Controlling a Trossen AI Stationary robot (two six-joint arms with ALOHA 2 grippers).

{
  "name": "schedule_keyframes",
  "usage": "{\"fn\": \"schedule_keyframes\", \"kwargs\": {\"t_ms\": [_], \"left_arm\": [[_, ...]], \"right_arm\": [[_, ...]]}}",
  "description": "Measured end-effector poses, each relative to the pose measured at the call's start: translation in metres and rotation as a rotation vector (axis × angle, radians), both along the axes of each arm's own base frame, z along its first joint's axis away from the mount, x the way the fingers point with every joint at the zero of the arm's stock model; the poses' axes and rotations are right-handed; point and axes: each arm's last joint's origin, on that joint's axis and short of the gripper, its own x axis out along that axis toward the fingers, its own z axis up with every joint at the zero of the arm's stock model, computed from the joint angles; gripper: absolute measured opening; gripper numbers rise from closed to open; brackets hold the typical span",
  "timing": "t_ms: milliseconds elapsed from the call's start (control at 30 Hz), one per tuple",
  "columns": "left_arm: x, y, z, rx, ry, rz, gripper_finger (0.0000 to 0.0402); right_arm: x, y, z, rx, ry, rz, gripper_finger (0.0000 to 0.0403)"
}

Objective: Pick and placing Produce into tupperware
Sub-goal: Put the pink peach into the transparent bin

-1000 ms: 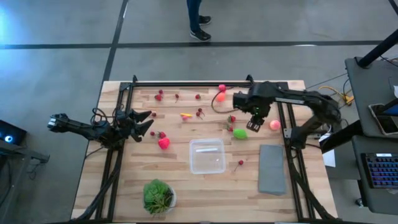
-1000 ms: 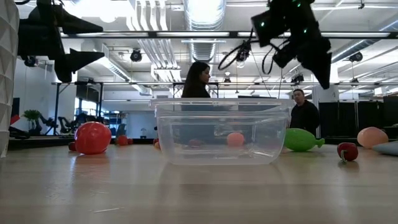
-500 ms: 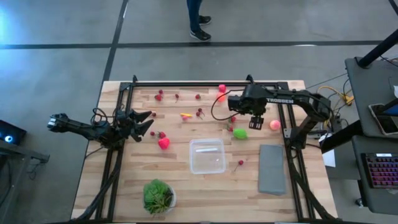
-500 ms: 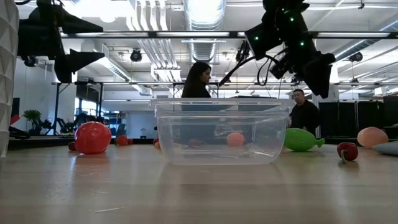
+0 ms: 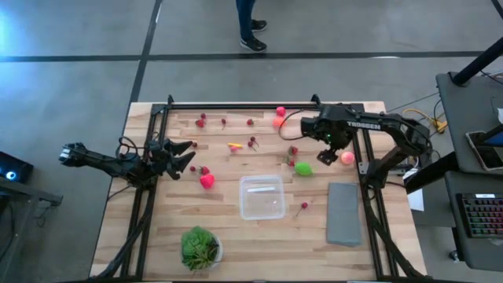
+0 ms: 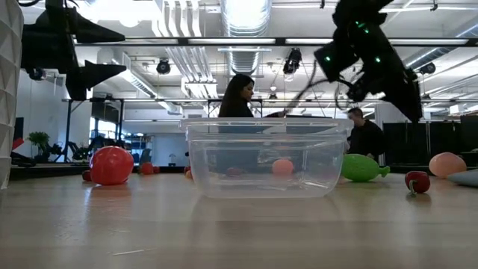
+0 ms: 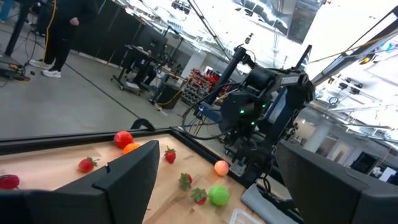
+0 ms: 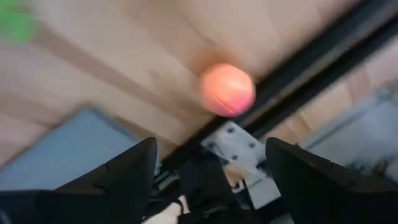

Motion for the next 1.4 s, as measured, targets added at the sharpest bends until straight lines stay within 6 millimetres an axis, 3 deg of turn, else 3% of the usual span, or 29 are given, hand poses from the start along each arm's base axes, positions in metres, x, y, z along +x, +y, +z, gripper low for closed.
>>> {"fn": "schedule_keyframes", "kwargs": {"t_ms": [167,333,733,1400], "left_arm": [[0.000,0.001,0.000,-0.004,0.005,0.030,0.0309],[-0.001,0.002,-0.001,-0.015,0.007,0.098,0.0309],[-0.002,0.003,0.000,-0.019,0.003,0.105,0.0309],[-0.001,0.003,0.000,-0.018,0.004,0.106,0.0309]], "right_arm": [[-0.024,-0.001,-0.016,0.020,0.067,-0.085,0.0295],[-0.033,0.003,-0.032,0.077,0.094,-0.018,0.0295],[-0.034,0.002,-0.050,0.186,0.024,0.319,0.0295],[-0.041,-0.015,-0.064,0.134,-0.054,0.248,0.0295]]}}
